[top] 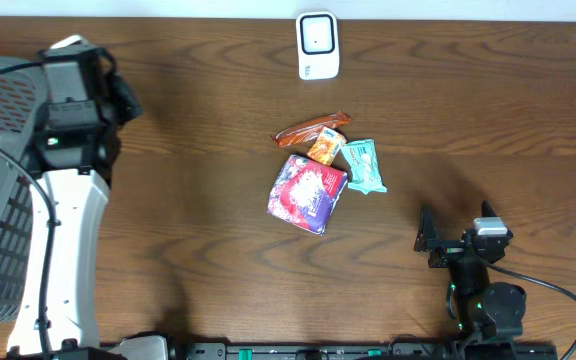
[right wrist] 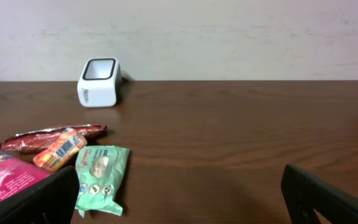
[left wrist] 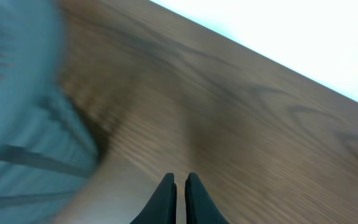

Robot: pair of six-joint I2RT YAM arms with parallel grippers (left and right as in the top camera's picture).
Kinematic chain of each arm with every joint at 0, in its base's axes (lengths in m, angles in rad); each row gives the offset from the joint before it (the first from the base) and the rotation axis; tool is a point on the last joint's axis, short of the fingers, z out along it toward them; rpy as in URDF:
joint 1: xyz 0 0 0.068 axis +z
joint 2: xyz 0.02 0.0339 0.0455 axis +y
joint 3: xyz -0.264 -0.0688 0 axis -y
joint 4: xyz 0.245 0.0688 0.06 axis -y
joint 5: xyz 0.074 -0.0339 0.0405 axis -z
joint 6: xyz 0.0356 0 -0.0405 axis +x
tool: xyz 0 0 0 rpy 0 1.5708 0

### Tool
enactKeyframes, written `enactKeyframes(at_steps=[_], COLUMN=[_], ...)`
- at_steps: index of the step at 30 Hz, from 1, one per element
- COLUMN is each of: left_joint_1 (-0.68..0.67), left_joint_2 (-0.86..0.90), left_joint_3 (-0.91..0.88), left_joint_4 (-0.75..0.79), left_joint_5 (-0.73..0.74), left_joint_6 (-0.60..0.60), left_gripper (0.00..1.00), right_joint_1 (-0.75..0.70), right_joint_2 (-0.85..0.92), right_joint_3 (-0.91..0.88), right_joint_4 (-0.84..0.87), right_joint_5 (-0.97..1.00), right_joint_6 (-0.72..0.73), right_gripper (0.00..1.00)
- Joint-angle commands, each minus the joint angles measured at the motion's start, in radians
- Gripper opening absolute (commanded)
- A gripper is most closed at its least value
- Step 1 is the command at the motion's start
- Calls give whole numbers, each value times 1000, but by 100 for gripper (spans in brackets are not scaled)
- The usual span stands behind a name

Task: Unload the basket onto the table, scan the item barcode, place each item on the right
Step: 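Move the tissue pack past the scanner and release it on table, then lower the left gripper back toward the basket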

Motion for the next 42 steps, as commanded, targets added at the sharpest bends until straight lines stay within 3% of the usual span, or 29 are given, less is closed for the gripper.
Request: enactKeyframes(at_steps=[1,6,17,28,29,32,34,40,42], left_joint_1=[53,130,192,179,175,165,159,156,156], left_joint_2=[-3,4,6,-96,-120,-203,-255,-407,-436], left_joint_3=[1,1,1,1,1,1,1,1,1], left_joint_4=[-2,-10,-8,53,59,45,10,-267,-380], left_joint_5=[-95,-214,-209,47,80,209,303,500,502], left_joint_6=[71,73,73,72,68,56,49,16,15], left_gripper=[8,8,8,15,17,42,51,94,96], right_joint_1=[-6,-6,-6,-6,-6,-6,-6,-6,-6], right_joint_2=[-5,-5,-5,-5,-5,-5,-5,-5,-5], right_joint_3=[-2,-2,-2,-2,-2,-2,-2,-2,-2], right_joint_4=[-4,-4,-4,-4,-4,-5,-4,-4,-4], right_joint_5=[-5,-5,-5,-5,-5,-5,-5,-5,-5], right_joint_6=[10,10,10,10,10,10,10,10,10], right_gripper=[99,99,99,99,99,99,99,99,99])
